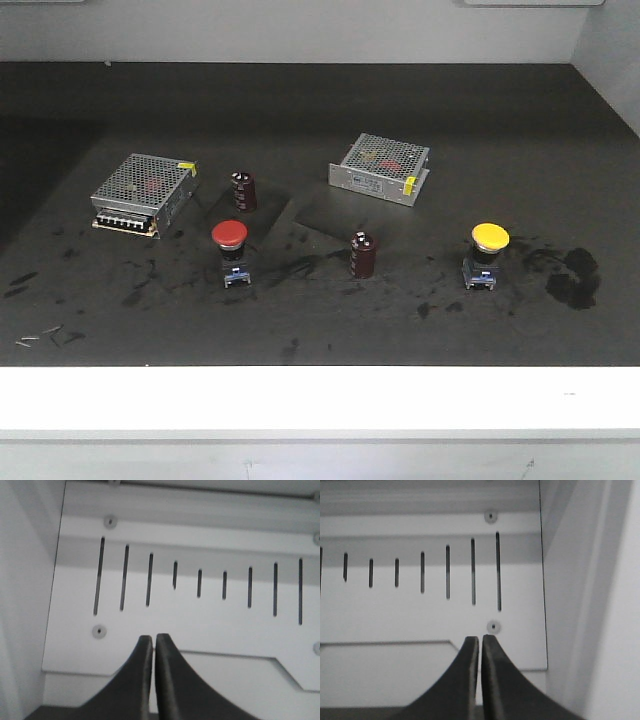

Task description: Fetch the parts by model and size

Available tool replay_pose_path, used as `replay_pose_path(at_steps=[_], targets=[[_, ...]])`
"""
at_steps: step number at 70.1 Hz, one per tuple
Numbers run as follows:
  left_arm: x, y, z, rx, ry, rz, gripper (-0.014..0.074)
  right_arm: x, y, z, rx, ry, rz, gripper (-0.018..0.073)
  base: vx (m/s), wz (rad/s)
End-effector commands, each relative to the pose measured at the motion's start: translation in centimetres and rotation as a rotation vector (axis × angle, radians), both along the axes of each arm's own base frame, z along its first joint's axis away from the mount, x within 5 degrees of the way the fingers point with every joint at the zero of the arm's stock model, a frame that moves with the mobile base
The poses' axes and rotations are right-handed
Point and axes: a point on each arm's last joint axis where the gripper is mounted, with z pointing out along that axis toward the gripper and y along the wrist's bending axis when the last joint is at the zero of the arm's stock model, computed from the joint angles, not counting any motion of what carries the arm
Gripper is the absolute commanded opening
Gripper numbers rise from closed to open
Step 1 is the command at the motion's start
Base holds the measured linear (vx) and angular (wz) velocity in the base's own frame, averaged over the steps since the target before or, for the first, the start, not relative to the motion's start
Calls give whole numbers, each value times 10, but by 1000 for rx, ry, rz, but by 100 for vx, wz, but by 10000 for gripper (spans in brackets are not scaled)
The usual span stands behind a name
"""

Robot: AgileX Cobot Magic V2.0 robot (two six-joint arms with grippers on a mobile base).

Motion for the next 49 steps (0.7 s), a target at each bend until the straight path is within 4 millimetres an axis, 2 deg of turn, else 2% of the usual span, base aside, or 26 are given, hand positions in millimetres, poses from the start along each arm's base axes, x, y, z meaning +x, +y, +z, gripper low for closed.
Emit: replay_pose_path(at_steps=[1, 9, 15, 20, 27, 37, 43, 49], targets=[[10, 0, 40, -1, 9, -9, -6, 4, 0, 40, -26, -72, -16, -9, 0, 0], [37, 0, 62, -3, 115, -21, -6, 21, -1, 65, -23, -36, -15, -8, 0, 0], [55, 0, 66, -3, 182, -27, -6, 42, -2, 76, -14, 27, -13, -7, 0, 0], [73, 0, 61, -5, 241, -27, -3, 59, -3, 78, -11, 88, -12, -6, 0, 0], [94, 1, 52, -8, 330, -30, 4, 84, -4, 72, -4, 181, -10, -2, 0, 0], [122, 1, 34, -11, 486, -38, 54, 110, -3, 56, 3, 322, 2, 16, 0, 0], [133, 0, 23, -13, 578, -45, 117, 121, -2, 45, 3, 412, 12, 50, 0, 0], [139, 0, 14, -14, 658, -52, 226, 128, 0, 37, 25, 489, 31, 116, 0, 0]])
